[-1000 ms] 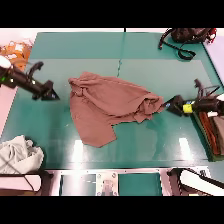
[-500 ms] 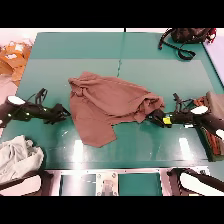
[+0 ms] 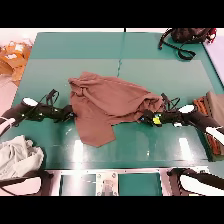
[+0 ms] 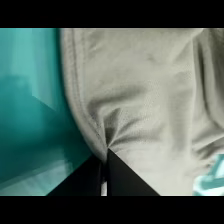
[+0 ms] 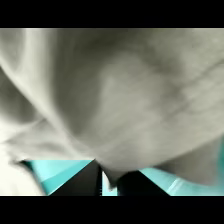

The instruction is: Fold the shirts.

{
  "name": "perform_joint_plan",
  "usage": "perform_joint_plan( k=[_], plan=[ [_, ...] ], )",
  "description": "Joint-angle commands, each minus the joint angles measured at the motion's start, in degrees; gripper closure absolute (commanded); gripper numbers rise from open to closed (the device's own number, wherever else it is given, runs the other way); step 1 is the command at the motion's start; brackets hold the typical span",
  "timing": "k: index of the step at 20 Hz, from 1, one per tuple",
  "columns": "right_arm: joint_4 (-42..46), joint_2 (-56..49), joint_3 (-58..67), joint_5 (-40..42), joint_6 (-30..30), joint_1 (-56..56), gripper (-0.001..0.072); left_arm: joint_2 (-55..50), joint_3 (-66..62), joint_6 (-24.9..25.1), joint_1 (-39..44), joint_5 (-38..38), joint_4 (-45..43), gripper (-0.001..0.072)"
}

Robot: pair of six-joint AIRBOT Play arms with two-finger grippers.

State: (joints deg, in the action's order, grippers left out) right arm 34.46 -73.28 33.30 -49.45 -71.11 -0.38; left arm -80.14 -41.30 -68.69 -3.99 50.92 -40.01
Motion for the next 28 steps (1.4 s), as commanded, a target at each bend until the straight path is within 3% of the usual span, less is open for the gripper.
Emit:
perform_joint_plan(
  k=[1,5,14,17,21,26,28],
  plan=[
    [-1.2,0.0,3.1,-9.5,1.1,-1.5,0.0652,-0.2,-5.1,-5.9,0.5,3.2,-11.4,0.0686],
    [1.9,0.0,6.7,-15.0,1.0,-9.5,0.0686,-0.2,-9.2,-11.9,0.2,6.5,-23.7,0.0687],
    [4.3,0.0,8.8,-17.7,-0.5,-31.2,0.0687,-0.2,-17.4,-9.6,-11.5,19.5,-22.1,0.0687],
    [-1.7,1.7,15.7,-22.3,-0.5,-31.5,0.0688,1.4,-27.5,-8.7,-11.5,24.2,-17.4,0.0687],
    [-9.0,9.0,32.2,-23.3,-2.4,-31.5,0.0688,8.9,-48.5,-8.9,-11.5,24.3,-12.2,0.0687],
    [-13.0,18.9,56.7,-16.7,-4.0,-31.6,0.0688,14.9,-80.1,-10.7,-11.5,21.8,-6.8,0.0686],
    [-12.9,22.8,64.0,-13.2,-5.2,-32.8,0.0688,19.1,-84.9,-11.0,-11.5,18.6,-6.8,0.0686]
  ],
)
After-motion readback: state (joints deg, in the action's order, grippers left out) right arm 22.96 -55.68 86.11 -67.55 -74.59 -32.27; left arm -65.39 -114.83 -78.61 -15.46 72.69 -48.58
